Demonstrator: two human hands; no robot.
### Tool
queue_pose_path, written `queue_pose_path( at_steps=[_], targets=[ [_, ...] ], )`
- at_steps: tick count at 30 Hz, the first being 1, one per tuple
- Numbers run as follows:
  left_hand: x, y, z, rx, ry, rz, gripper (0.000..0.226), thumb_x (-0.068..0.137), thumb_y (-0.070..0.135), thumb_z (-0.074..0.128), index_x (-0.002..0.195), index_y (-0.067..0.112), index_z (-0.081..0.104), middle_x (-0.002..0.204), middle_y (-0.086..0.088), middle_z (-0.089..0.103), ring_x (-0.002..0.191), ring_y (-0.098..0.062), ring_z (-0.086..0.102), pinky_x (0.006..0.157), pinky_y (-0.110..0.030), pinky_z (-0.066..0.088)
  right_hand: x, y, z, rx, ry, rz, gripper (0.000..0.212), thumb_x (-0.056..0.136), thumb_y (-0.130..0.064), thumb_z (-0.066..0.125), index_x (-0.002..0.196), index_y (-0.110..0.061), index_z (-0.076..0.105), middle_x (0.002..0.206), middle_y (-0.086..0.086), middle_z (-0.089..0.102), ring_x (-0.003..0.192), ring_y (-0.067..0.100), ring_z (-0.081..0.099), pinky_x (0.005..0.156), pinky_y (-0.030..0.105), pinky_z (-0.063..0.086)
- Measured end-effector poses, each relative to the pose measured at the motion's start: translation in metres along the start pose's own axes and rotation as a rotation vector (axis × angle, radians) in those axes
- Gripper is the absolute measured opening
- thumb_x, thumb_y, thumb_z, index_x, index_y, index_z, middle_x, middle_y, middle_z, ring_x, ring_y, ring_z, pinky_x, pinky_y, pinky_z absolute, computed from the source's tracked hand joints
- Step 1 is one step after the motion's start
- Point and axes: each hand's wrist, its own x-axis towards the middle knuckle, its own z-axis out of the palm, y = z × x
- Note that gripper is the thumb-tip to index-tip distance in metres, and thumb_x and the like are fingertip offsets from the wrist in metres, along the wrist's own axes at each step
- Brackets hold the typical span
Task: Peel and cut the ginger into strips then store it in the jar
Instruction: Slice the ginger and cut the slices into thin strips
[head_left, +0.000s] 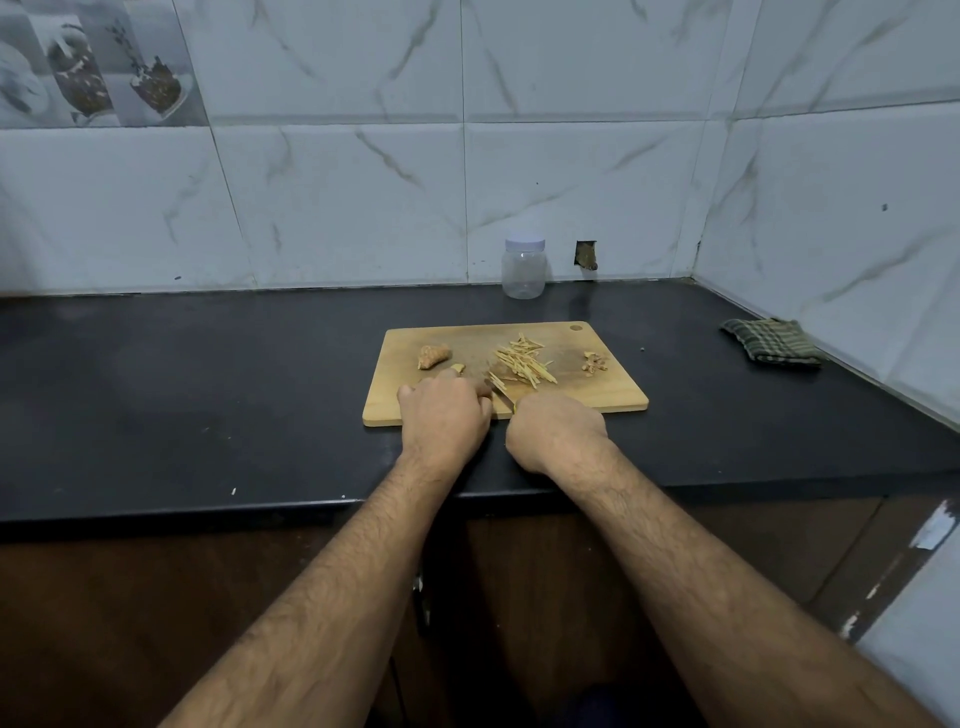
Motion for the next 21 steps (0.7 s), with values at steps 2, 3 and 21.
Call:
queue_pose_path(
  at_steps=[2, 3, 21],
  targets=[
    [0.001, -0.001, 0.002, 0.010, 0.003, -0.011, 0.035, 0.093, 0.033, 0.041, 0.105, 0.031, 0.074, 0.101, 0.004, 0.063, 0.090, -0.020, 0.060, 0.083, -0.042, 0.037, -0.004, 0.002, 0.000, 0.003, -0.013, 0.009, 0.027, 0.099, -0.021, 0.047, 0.121, -0.015, 0.061, 0.120, 0.005, 0.062, 0.090, 0.022, 0.051, 0.078, 0.036, 0.045],
    [0.001, -0.001, 0.003, 0.017, 0.007, -0.017, 0.035, 0.093, 0.034, 0.041, 0.105, 0.030, 0.074, 0.101, 0.004, 0.063, 0.090, -0.020, 0.060, 0.083, -0.042, 0.036, -0.006, 0.004, 0.001, 0.004, -0.023, 0.014, 0.027, 0.099, -0.022, 0.047, 0.121, -0.015, 0.060, 0.120, 0.005, 0.062, 0.090, 0.022, 0.051, 0.077, 0.036, 0.045],
    [-0.002, -0.001, -0.002, -0.059, 0.017, -0.050, 0.027, 0.092, 0.030, 0.048, 0.099, 0.031, 0.074, 0.097, 0.005, 0.065, 0.092, -0.021, 0.060, 0.085, -0.040, 0.035, -0.008, 0.006, 0.004, 0.035, 0.027, 0.010, 0.029, 0.103, -0.027, 0.043, 0.123, -0.015, 0.060, 0.122, 0.005, 0.062, 0.097, 0.023, 0.056, 0.073, 0.033, 0.041]
  ],
)
